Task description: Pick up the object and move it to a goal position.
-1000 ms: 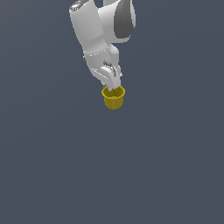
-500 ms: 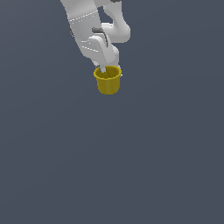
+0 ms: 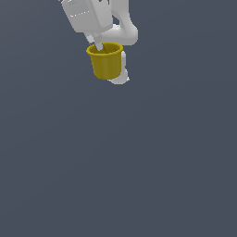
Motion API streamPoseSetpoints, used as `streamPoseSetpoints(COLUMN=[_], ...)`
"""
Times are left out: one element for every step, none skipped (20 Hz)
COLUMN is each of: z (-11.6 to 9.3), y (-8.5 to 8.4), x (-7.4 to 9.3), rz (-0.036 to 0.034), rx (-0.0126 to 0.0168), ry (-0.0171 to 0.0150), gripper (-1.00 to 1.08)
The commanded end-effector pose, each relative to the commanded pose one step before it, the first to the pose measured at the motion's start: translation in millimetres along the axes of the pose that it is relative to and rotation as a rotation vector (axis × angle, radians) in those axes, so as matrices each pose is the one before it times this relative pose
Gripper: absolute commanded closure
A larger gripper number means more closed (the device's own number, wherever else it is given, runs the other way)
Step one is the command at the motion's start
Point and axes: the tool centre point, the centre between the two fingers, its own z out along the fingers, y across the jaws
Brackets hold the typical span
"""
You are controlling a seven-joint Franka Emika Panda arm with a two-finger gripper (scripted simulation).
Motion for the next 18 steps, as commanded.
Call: streamPoseSetpoints(z=[-20.79,-6.51,-6.09,-5.58,-5.11,-4.62,-4.34,-3.83,-3.55,-3.09,-2.80,-2.38,-2.13,-1.69,-1.37,-1.18,-0.77,-0.51], y=[-3.96,-1.44,-1.27,-1.22,-1.14,-1.14,-0.89,-0.98,-0.77,-0.82,-0.64,-0.67,-0.44,-0.53,-0.47,-0.18,-0.33,-0.24], x=[1.94,0.81,0.79,0.74,0.70,0.61,0.66,0.52,0.55,0.43,0.45,0.34,0.41,0.25,0.21,0.36,0.13,0.09], rz=[-0.00157,0.00000,-0.00033,-0.00022,-0.00021,0.00000,-0.00040,0.00000,-0.00027,0.00000,-0.00017,0.00000,-0.00021,0.00000,0.00000,-0.00008,0.00000,0.00000], rx=[0.00237,0.00000,0.00042,0.00030,0.00031,0.00000,0.00062,0.00000,0.00045,0.00000,0.00032,0.00000,0.00047,0.00000,0.00000,0.00050,0.00000,0.00000], ry=[0.00030,0.00000,-0.00044,-0.00031,-0.00032,0.00000,-0.00064,0.00000,-0.00046,0.00000,-0.00033,0.00000,-0.00047,0.00000,0.00000,-0.00047,0.00000,0.00000], gripper=[1.08,1.08,1.08,1.08,1.08,1.08,1.08,1.08,1.08,1.08,1.08,1.08,1.08,1.08,1.08,1.08,1.08,1.08])
